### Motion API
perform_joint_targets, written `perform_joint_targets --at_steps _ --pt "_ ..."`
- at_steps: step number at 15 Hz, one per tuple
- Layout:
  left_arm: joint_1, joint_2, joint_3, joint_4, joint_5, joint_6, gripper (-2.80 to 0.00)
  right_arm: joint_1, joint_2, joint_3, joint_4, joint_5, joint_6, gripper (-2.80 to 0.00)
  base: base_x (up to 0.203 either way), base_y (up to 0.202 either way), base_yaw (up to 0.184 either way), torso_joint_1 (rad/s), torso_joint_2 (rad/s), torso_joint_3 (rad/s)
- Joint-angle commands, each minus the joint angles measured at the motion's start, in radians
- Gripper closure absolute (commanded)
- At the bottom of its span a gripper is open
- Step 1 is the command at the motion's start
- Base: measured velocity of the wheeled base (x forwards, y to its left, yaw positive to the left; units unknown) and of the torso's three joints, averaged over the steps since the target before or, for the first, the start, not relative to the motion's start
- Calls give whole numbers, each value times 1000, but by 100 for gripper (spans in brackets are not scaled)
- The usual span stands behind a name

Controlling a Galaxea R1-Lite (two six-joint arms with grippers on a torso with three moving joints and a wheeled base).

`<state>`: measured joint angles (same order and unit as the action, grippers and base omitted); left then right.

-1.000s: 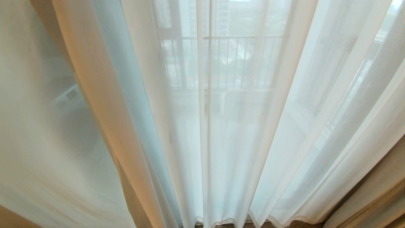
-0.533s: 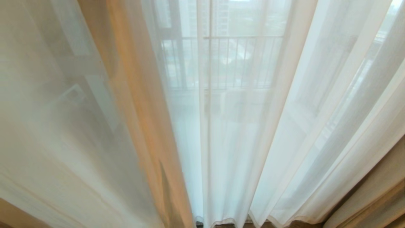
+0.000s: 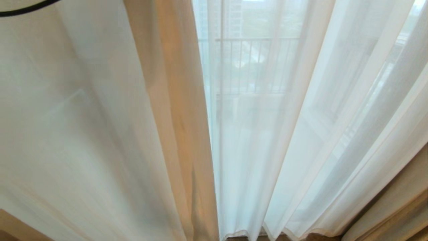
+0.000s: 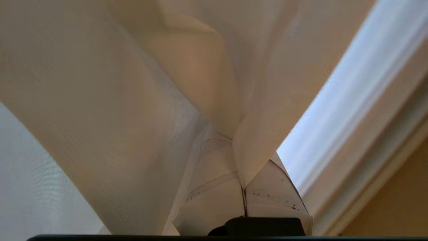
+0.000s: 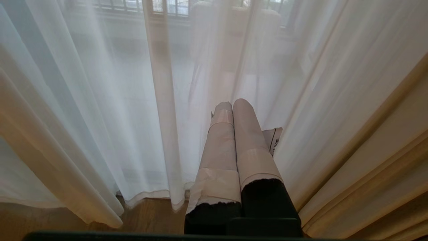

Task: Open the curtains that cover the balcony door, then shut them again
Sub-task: Close the inner curtains on both sides

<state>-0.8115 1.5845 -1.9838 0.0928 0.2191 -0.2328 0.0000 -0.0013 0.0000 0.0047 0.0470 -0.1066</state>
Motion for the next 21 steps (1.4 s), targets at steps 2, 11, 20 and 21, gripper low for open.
perform_joint_targets --at_steps 2,11,20,21 --pt "-82 41 0 -4 0 1 0 0 1 0 0 1 -2 0 0 0 0 0 0 0" --pt "-159 160 -9 -60 0 15 0 0 1 0 0 1 -1 0 0 0 0 0 0 0" --pt "-129 196 -9 -59 2 9 0 0 1 0 0 1 -1 0 0 0 0 0 0 0" --pt "-123 195 -6 -59 6 8 0 0 1 0 0 1 -2 0 0 0 0 0 0 0"
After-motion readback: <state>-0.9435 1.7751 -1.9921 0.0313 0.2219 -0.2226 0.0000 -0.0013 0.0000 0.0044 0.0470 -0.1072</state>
